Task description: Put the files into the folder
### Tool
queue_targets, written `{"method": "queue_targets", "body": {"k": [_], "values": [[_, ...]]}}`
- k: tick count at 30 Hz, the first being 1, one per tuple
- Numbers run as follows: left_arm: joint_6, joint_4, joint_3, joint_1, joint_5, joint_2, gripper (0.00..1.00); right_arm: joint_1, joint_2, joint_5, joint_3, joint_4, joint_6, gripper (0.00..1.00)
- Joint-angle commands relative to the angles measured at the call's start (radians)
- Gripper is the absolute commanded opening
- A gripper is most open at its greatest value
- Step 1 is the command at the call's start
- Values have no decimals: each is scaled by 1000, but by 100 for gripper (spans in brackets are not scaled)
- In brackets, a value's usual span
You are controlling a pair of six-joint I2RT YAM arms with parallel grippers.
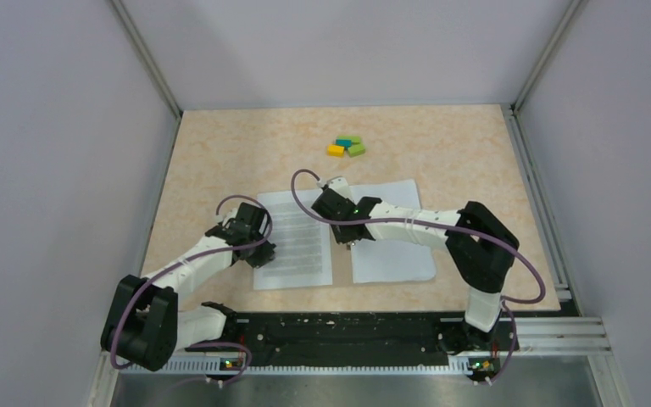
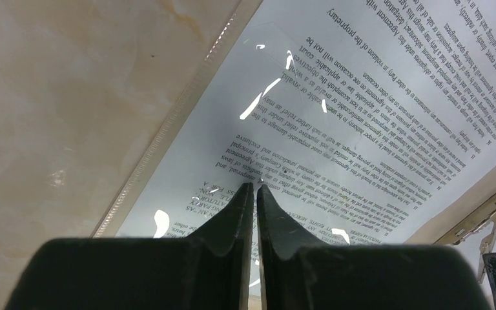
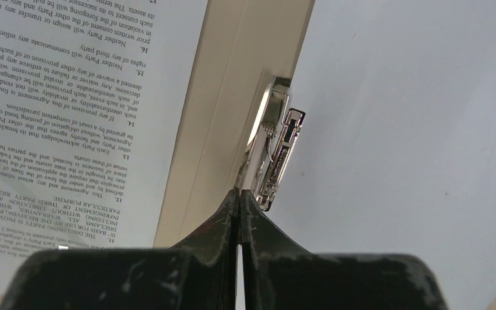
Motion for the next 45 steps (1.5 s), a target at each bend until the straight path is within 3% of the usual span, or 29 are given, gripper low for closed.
{"method": "queue_targets", "body": {"k": [1,14,24,26,32,41,45], "values": [[11,-24,-53,5,-33,24,11,-31,3,-19,-69,-66,3,0],[3,-7,-65,5,-38,34,7,-47,-8,-37,-20,-97,-23,0],[4,6,-57,6,-28,31,7,-26,-34,-30,117,-173,-54,21],[24,10,-48,6,-19,28,9,-20,-35,-37,133,-183,-56,25],[121,-12,30,6,-47,7,28,-3,-32,-58,164,-207,-55,31],[189,-39,86,16,-52,2,30,6,-27,-78,149,-213,-18,34],[214,-39,91,22,-48,-18,35,-2,-81,-39,104,-181,25,48]]}}
